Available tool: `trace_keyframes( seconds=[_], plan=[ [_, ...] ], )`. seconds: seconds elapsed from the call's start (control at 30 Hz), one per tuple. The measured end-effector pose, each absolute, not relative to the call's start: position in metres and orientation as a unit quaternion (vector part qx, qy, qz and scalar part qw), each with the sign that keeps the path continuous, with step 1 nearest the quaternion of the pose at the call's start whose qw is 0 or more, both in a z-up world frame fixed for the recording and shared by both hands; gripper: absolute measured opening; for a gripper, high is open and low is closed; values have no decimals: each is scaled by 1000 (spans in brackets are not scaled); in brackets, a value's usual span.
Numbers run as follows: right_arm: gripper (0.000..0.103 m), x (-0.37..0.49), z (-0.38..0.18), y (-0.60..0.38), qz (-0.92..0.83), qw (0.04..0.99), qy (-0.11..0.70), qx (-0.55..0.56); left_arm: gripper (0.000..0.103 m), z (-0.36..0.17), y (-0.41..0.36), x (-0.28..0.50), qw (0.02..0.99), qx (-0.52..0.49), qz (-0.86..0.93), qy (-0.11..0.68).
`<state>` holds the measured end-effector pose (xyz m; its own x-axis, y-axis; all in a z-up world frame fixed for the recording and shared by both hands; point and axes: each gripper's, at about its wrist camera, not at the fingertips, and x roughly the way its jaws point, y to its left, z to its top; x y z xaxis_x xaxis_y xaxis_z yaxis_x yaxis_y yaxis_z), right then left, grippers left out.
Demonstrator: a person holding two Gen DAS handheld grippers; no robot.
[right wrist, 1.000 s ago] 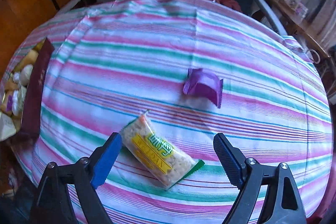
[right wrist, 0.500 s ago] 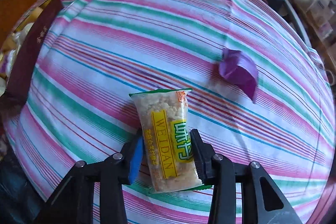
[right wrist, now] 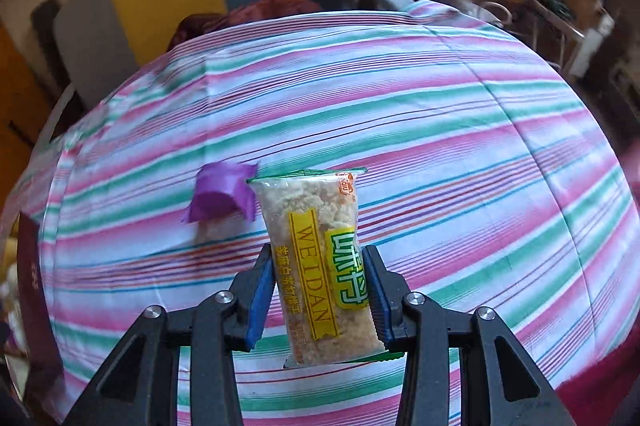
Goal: Organize objects
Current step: 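Grasp the WEIDAN packet with the right gripper while the left gripper grasps the purple packet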
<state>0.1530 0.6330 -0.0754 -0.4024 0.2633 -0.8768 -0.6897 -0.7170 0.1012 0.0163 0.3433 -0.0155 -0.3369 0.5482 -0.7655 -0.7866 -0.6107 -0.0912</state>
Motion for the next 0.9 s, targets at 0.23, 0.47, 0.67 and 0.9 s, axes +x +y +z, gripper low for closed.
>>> trace_keyframes(
  seconds=[0.23,0.47,0.67,0.9],
  plan=[
    [43,153,-79,644,796,311,253,-453,54,-35,426,12,474,-446,743,154],
    [43,156,-82,653,796,309,272,-443,65,-46,497,18,518,-405,721,221],
    [43,160,-78,654,804,295,284,-432,68,-66,542,16,543,-368,684,318],
    [44,161,-75,655,808,288,291,-424,68,-90,575,6,561,-368,658,342]
  ],
)
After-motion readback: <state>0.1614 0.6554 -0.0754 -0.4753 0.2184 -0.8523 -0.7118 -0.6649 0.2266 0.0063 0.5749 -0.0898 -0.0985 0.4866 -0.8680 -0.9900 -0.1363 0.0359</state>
